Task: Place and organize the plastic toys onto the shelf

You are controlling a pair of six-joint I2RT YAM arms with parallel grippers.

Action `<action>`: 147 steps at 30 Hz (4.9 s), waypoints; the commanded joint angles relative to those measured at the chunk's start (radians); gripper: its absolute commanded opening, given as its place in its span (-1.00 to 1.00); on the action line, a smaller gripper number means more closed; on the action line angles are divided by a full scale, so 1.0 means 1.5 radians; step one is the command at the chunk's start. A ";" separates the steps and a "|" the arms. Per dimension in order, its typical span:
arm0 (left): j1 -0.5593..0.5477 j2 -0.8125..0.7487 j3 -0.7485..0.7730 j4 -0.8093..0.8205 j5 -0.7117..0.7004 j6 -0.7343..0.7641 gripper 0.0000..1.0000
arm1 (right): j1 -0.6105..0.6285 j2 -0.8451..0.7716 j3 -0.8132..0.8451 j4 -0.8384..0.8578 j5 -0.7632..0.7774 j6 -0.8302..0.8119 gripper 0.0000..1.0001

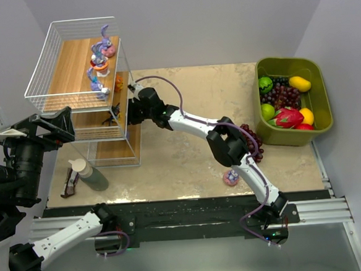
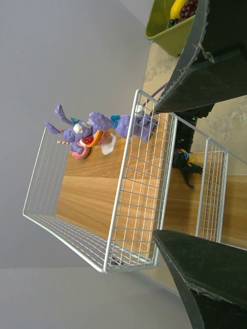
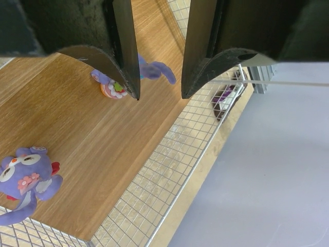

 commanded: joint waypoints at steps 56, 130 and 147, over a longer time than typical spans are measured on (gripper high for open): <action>-0.002 0.003 0.001 0.011 0.002 0.002 0.99 | -0.024 -0.349 -0.452 0.028 0.321 0.131 -1.00; -0.001 0.019 0.001 0.005 0.013 -0.024 0.99 | -0.103 -0.306 -0.295 -0.219 -0.123 -0.351 0.20; -0.002 0.017 0.006 0.002 0.020 -0.027 0.99 | -0.091 -0.241 -0.255 -0.192 -0.072 -0.242 -0.50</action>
